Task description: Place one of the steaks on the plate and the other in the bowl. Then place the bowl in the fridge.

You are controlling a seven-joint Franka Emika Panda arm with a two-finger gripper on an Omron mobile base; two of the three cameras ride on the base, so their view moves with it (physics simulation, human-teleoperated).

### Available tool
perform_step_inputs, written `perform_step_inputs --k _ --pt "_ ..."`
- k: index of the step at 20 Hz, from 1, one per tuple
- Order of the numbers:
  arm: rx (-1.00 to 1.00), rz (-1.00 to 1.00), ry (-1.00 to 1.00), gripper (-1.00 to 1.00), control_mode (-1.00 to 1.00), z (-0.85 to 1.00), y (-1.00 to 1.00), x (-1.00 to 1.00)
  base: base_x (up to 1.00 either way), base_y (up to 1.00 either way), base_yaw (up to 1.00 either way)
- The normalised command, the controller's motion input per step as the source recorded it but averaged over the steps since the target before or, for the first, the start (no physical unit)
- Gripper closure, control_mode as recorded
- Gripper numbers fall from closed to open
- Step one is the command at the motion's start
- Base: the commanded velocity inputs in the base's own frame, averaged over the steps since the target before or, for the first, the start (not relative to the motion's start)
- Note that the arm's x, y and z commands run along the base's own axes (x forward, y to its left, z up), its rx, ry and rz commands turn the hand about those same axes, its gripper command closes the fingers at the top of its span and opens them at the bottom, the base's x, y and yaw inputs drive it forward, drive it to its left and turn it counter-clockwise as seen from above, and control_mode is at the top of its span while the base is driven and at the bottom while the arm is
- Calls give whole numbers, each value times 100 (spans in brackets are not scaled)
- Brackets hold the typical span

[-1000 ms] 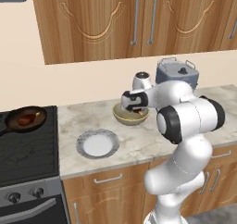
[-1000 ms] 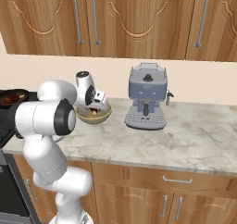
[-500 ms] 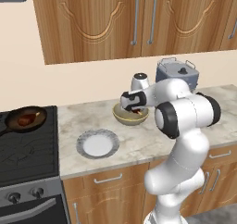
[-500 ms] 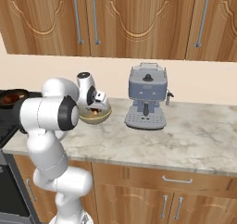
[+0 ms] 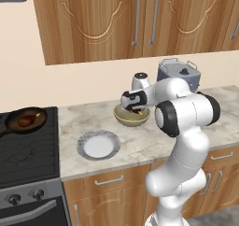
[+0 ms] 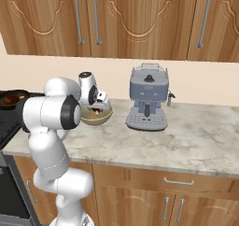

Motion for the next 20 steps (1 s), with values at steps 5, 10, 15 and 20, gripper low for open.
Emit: perform_step_inputs --k 5,10,15,20 --pt "0 0 0 -100 -100 0 0 0 0 0 0" --pt "0 0 -3 -100 -100 19 5 -34 0 0 0" --pt "0 0 -20 -100 -100 38 14 -99 0 0 0" --pt "1 0 -5 -100 -100 52 5 -100 0 0 0"
